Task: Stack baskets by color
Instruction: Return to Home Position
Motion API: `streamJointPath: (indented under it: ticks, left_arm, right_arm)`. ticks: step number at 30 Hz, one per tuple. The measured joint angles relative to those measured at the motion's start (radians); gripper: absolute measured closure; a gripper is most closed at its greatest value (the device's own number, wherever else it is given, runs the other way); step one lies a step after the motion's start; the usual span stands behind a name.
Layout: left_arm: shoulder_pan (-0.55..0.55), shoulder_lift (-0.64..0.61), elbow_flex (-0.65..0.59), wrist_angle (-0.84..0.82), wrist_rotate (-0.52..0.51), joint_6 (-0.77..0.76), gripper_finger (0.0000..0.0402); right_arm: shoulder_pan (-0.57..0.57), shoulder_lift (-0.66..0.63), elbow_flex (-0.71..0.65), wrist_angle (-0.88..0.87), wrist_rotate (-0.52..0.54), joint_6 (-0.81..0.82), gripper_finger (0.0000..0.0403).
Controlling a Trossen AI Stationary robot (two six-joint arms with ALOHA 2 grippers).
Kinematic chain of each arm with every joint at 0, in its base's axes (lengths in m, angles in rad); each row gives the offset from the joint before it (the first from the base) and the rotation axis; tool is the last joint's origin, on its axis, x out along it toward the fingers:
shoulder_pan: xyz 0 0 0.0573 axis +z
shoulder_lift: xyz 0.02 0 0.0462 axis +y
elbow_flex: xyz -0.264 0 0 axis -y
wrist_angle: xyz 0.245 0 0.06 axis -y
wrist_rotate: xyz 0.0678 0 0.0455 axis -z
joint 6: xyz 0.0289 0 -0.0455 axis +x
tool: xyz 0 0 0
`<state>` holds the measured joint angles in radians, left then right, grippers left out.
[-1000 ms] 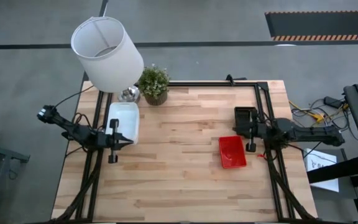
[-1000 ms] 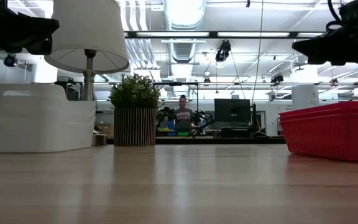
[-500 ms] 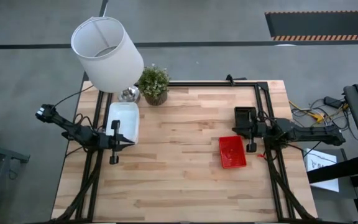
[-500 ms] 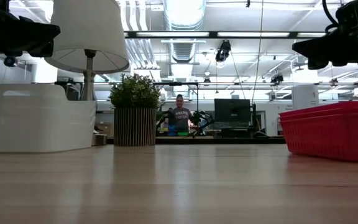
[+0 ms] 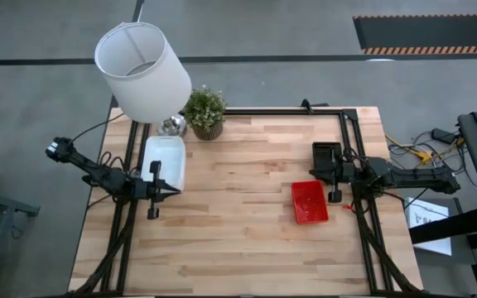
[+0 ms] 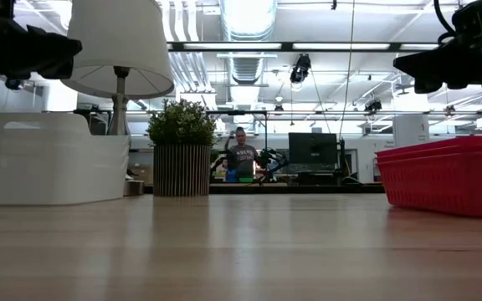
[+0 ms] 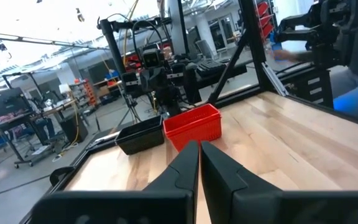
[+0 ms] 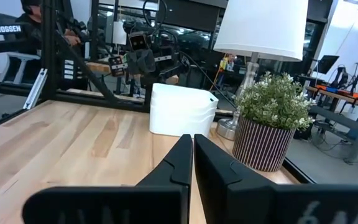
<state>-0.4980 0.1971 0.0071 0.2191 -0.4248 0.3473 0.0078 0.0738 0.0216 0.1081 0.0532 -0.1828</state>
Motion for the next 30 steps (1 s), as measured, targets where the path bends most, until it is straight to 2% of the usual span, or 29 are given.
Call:
streamJointPath:
  ticks: [30]
  left_arm:
    - [0.0, 0.034, -0.001, 0.0, 0.0, 0.0, 0.0402]
  right_arm:
    - [0.0, 0.0, 0.0, 0.0, 0.0, 0.0, 0.0394]
